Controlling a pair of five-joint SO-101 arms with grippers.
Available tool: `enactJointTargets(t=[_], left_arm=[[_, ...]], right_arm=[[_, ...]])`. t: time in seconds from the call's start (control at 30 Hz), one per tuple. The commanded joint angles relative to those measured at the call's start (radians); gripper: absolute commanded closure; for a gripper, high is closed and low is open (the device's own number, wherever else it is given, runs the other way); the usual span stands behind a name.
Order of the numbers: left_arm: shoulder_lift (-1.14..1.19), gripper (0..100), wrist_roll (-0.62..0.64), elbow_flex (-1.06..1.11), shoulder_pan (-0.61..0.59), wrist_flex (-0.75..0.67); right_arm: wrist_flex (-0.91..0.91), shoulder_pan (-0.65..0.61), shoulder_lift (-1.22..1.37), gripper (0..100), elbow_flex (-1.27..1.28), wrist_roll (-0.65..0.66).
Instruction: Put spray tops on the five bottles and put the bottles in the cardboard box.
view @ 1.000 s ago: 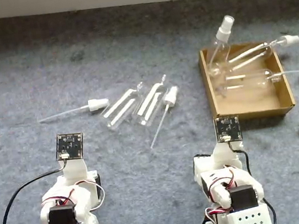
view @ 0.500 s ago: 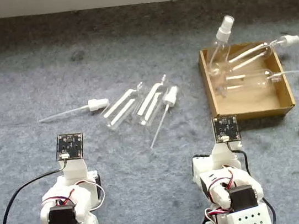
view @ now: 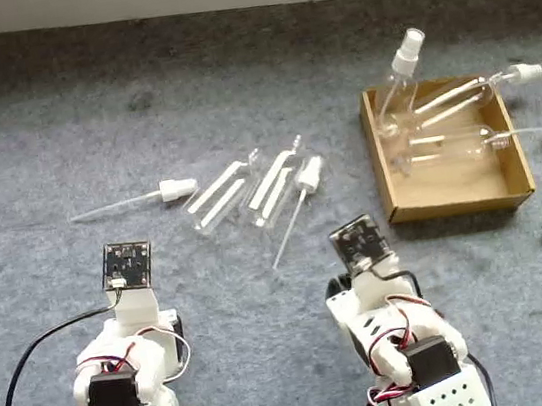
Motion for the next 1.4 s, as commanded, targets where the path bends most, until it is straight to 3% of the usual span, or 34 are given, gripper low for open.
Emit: enactJointTargets(t=[0.0, 0.23, 0.5, 0.6, 0.87, 1.37], left_arm=[[-0.01, 99, 0.003, 0.021, 0.012, 0.006], [-0.01, 99, 0.002, 0.021, 0.012, 0.005], [-0.01, 99, 0.002, 0.021, 0.012, 0.005], [-0.01, 99, 0.002, 0.021, 0.012, 0.005], [-0.01, 99, 0.002, 0.021, 0.012, 0.005], [-0.01, 99, 0.002, 0.021, 0.012, 0.005]], right_arm=[[-0.067, -0.005, -0.013, 98.8, 0.136, 0.285], [-0.088, 0.082, -0.002, 98.8, -0.004, 0.288], [0.17, 0.101, 0.07, 98.8, -0.417, 0.288], [0.197, 0.104, 0.222, 98.8, -0.564, 0.282], [0.188, 0.07, 0.736, 98.8, -0.906, 0.012], [0.185, -0.002, 1.55, 98.8, -1.429, -0.204]])
